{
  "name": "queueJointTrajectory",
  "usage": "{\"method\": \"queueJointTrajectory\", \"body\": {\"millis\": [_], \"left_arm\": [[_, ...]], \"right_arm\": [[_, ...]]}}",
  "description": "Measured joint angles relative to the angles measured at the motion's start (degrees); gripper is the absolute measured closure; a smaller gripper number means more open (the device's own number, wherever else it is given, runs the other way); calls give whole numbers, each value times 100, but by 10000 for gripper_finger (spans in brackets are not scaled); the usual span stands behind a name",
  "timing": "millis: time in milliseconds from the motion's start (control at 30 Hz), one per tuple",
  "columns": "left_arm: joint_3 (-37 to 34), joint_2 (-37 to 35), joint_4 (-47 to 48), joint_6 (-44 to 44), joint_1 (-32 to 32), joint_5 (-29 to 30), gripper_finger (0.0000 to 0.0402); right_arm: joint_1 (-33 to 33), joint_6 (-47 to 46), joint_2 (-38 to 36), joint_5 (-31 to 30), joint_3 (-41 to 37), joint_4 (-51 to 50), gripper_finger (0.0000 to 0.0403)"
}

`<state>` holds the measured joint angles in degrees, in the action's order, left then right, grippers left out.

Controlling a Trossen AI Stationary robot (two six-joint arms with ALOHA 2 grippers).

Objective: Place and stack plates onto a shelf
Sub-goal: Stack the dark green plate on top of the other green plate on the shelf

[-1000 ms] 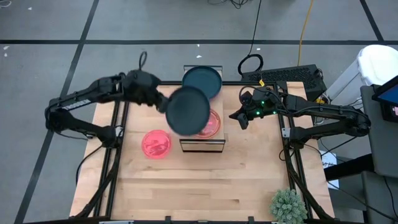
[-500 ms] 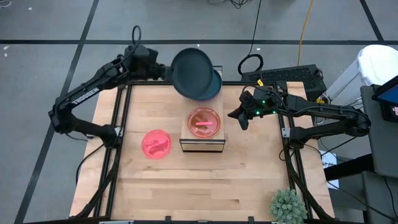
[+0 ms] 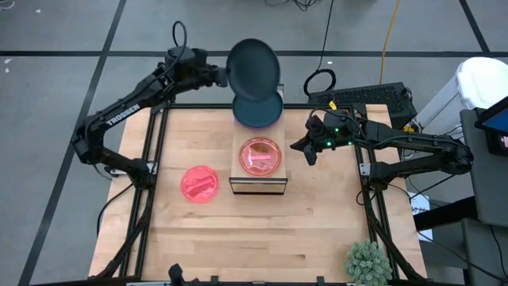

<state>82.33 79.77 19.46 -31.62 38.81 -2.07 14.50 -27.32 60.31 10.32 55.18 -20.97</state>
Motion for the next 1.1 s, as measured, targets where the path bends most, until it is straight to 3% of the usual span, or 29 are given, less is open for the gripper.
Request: {"method": "queueJointTrajectory", "body": {"millis": [200, 433, 567, 1100], "left_arm": [[711, 234, 153, 371, 118, 211, 392], [2261, 1193, 1613, 1056, 281, 252, 392], [2811, 1714, 2190, 1381, 292, 223, 392], [2893, 2482, 2972, 1794, 229, 89, 392]], "right_arm": [[0, 283, 0, -8, 0, 61, 403], [0, 385, 0, -302, 0, 103, 403], [2, 423, 0, -305, 0, 103, 403], [0, 421, 0, -468, 0, 102, 403]]}}
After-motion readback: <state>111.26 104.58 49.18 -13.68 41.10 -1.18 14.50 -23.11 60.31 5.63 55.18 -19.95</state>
